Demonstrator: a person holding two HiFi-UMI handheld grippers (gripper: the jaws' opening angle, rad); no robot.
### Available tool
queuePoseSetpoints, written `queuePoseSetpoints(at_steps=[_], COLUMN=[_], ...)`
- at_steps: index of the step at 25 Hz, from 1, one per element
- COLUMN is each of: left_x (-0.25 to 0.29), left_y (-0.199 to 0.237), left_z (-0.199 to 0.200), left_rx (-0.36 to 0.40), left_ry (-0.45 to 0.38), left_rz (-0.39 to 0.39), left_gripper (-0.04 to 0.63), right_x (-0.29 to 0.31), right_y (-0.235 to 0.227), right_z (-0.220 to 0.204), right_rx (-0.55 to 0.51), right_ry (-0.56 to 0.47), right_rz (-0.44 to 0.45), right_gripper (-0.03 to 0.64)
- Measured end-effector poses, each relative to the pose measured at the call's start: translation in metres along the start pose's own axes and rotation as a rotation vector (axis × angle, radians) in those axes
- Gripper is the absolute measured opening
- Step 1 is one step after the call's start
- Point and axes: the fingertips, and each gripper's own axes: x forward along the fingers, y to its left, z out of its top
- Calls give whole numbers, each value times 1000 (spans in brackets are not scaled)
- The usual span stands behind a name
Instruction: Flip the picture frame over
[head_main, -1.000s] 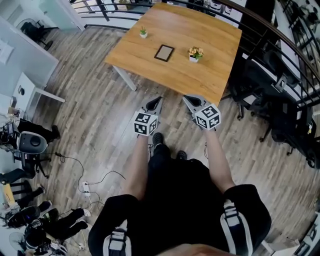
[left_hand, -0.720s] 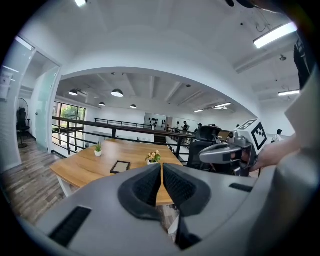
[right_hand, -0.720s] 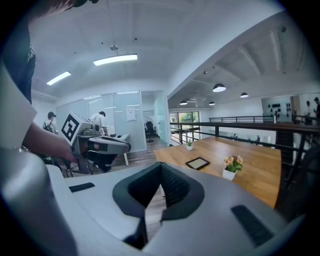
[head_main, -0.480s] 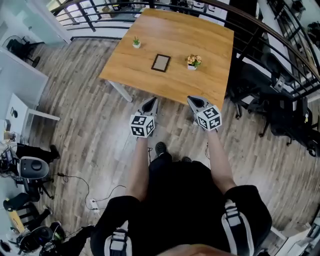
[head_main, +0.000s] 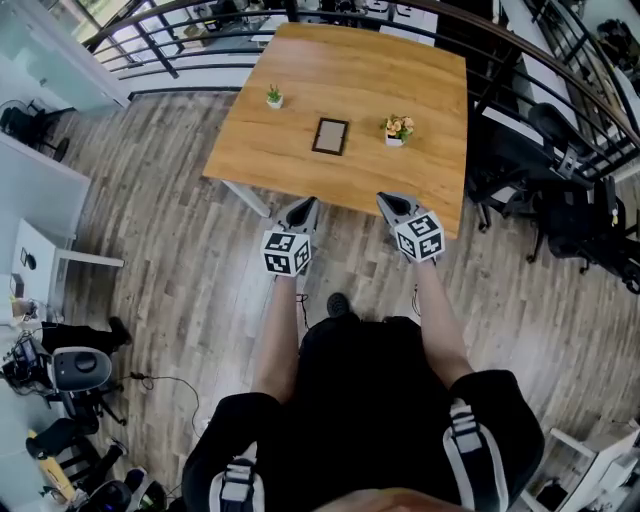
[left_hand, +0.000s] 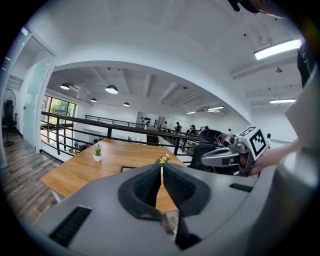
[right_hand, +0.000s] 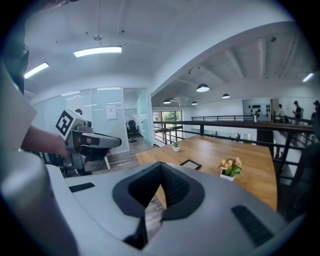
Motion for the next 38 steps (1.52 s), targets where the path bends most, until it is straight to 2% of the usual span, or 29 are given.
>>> queuePoseSetpoints(at_steps=[7,12,18,27,38], left_x=[-9,-8,-12,-20,-9], left_y=[41,50,70,92,99], left_z=[1,-1,-3,-3,-5], left_rx=[-17,26,-13,-34,-40], left_ry=[-5,17,5,-3,17], left_rz=[9,-2,17,51,43], left_gripper=[31,31,31,31,31], right_x=[30,41,57,79,92], right_y=[18,16,20,24,14], right_z=[6,4,4,10,14], right_rx=[-11,31,11,-9,-1], right_ry=[11,9,22,36,49], right_rz=[-15,-42,-42,-19,-17], right_gripper=[8,8,8,8,8])
